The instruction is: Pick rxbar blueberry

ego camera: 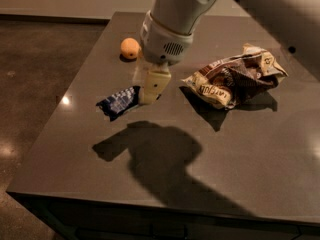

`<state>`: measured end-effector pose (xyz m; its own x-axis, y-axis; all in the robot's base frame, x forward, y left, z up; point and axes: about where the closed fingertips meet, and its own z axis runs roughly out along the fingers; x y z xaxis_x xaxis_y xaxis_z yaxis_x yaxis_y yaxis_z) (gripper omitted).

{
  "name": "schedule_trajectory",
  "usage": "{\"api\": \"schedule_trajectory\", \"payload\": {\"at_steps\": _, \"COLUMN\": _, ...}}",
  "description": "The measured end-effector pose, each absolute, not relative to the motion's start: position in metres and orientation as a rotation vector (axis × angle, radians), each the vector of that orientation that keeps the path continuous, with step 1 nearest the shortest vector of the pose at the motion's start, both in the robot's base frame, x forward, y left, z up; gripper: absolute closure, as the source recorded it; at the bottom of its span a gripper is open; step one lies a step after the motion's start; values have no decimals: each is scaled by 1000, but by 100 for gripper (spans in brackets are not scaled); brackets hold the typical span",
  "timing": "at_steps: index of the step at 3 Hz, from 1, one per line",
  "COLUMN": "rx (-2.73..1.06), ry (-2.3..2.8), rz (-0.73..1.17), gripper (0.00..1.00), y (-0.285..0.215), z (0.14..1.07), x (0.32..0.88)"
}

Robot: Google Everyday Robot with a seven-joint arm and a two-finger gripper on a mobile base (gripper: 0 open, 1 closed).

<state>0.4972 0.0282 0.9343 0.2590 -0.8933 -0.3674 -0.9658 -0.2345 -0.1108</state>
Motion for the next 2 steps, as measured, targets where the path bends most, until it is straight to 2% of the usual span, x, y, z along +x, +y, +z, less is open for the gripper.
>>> {"api": "schedule_trajectory", "payload": {"at_steps": 2, "rx": -2183, "ry": 1682, "rz": 355, "gripper": 100, "y": 26, "z": 960, "x": 500}}
